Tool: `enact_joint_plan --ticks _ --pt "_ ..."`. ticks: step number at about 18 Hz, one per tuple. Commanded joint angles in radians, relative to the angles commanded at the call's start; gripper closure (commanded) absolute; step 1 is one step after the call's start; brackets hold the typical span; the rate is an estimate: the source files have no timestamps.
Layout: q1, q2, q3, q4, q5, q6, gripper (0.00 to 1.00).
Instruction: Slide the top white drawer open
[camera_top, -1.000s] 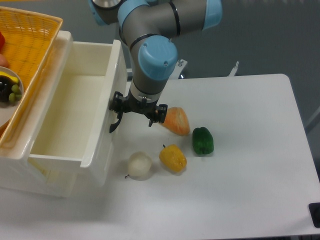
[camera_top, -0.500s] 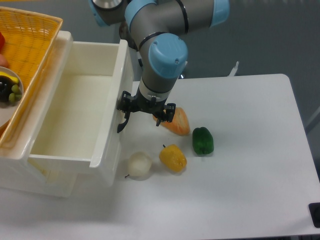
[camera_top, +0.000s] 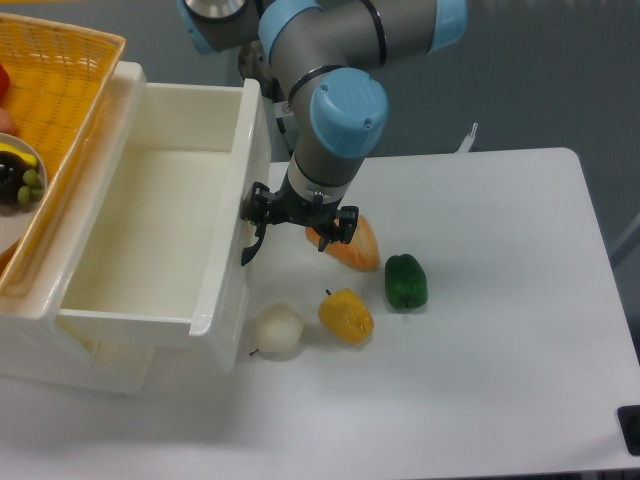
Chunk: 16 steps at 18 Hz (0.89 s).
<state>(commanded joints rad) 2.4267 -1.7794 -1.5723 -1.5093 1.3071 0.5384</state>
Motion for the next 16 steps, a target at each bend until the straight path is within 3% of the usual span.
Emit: enact_joint_plan --ticks 12,16 --pt "0.020 -0.009 0.005 -0.028 -0.032 0.000 0.00" --pt "0.022 -0.012 0.047 -0.017 -0.029 0.005 0.00"
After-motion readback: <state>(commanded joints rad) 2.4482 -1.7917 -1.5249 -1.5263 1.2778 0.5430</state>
